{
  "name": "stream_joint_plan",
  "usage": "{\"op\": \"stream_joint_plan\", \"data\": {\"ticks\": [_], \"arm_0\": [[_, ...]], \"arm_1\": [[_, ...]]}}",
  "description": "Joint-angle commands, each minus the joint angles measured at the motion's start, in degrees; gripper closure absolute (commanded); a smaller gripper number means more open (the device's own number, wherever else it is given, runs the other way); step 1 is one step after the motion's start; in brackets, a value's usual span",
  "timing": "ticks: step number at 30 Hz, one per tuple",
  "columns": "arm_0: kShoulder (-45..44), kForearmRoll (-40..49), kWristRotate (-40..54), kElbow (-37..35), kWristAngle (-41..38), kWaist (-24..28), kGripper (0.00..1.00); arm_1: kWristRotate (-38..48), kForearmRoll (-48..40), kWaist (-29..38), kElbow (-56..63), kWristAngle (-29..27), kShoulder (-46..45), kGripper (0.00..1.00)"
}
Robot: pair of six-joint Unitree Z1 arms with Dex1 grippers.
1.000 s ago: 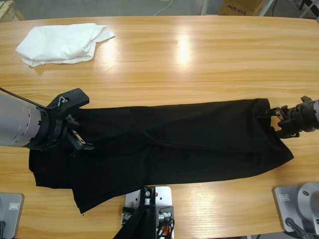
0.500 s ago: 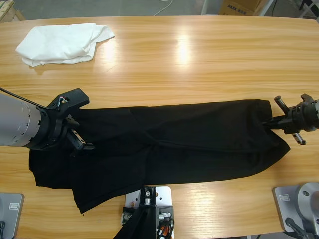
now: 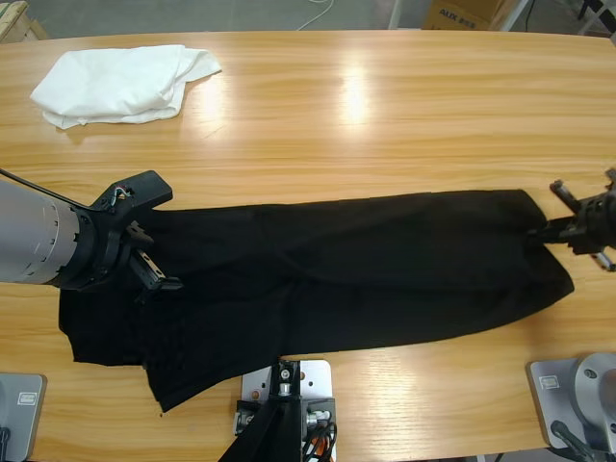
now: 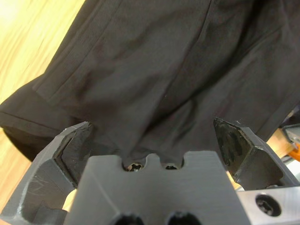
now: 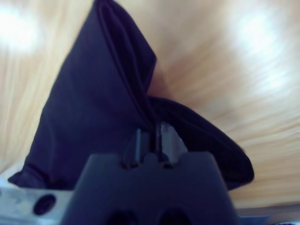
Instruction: Fold clothes
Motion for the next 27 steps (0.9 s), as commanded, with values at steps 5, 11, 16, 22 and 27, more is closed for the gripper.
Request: {"op": "stream_joint_plan", "data": {"ticks": [5,11,16,22,27], "arm_0": [[1.0,0.5,0.4,0.4,-0.5,0.2,0.0],[1.4,0.5,0.5,0.4,-0.5,0.2,0.0],[2.0,0.5,0.5,0.5,-0.6,0.2,0.0],[1.9,0.4,0.4,0.6,-0.6,0.2,0.0],[0.6,0.2,-2.6,0.2,-0.3,0.6,0.0]], "arm_1": [[-5.3,2.8,-1.8,-5.3,-13.6,-0.6,1.0],[-5.0,9.4,-5.5,-10.8,-21.4,-0.6,1.0],[-5.3,15.4,-6.4,-15.9,-25.2,-1.2,1.0],[-7.9,26.2,-0.3,-26.5,-28.6,-4.7,1.0],[-3.6,32.5,25.8,-35.5,-31.4,-2.8,1.0]]}}
